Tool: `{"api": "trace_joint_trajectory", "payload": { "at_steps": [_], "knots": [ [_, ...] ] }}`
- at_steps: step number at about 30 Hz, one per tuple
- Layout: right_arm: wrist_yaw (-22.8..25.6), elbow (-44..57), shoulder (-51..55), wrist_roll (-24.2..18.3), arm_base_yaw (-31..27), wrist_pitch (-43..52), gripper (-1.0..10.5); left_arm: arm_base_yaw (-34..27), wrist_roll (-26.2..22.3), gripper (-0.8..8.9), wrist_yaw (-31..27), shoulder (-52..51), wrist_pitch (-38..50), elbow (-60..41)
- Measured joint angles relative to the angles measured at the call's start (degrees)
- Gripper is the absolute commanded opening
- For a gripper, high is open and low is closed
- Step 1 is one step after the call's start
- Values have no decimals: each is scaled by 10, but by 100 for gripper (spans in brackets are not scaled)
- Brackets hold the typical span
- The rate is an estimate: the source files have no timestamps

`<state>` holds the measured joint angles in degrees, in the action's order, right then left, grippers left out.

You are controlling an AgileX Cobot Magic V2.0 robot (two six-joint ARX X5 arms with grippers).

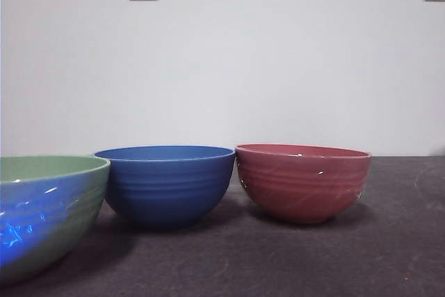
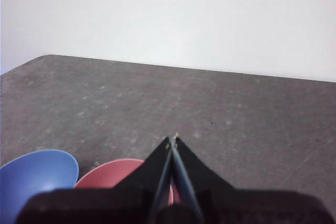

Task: Pick up the green bowl on the top,put the green bowl on the left,pick up the red bowl in the middle,put the red bowl on the right

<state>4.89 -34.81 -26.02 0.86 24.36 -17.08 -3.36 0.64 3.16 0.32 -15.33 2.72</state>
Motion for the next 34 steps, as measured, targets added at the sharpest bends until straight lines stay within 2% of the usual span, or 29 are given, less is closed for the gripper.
{"api": "trace_joint_trajectory", "payload": {
  "at_steps": [23,28,30,34],
  "knots": [
    [0,0,2,0,1,-8,2,0,0,-4,0,0,0,0],
    [20,20,68,-26,-27,-30,2,0,0,-4,0,0,0,0],
    [6,50,115,-30,-57,-26,2,0,0,-4,0,0,0,0],
    [-71,143,202,-32,-126,-22,2,0,0,-4,0,0,0,0]
  ]
}}
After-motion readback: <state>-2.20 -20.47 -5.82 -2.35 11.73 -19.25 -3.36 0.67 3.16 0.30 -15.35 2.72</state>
